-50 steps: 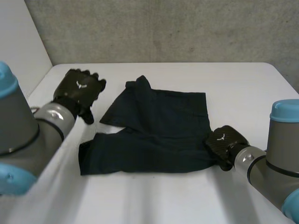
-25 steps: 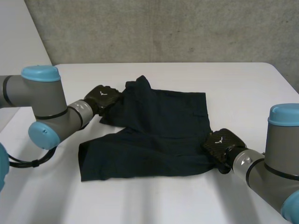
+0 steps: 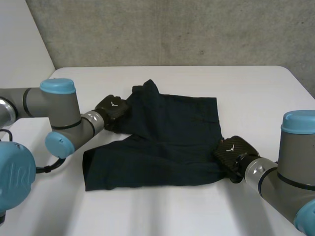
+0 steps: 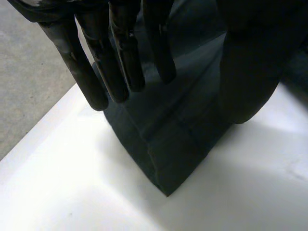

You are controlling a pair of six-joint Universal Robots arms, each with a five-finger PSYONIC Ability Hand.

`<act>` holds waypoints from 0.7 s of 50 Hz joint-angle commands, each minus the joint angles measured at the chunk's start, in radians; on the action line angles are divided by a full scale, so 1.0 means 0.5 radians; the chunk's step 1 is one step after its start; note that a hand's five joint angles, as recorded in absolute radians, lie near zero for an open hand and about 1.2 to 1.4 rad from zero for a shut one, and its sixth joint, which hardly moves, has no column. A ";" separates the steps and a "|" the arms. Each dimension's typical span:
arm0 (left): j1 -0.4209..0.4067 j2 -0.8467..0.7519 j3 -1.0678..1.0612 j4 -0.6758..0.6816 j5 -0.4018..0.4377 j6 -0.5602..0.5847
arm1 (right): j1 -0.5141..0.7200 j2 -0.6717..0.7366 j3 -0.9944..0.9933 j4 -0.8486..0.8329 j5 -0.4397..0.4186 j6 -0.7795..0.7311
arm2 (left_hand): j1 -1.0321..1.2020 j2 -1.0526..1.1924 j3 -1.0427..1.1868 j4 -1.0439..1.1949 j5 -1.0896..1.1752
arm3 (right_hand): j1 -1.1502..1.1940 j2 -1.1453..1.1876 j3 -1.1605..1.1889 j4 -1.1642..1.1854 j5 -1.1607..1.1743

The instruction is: Fold the shorts.

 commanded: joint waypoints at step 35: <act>-0.392 0.079 -0.102 -0.151 -1.351 0.291 | 0.000 0.008 -0.017 0.006 0.003 0.000 | 1.445 1.472 1.473 1.467 1.475 | 0.834 0.452 0.410 0.408 0.478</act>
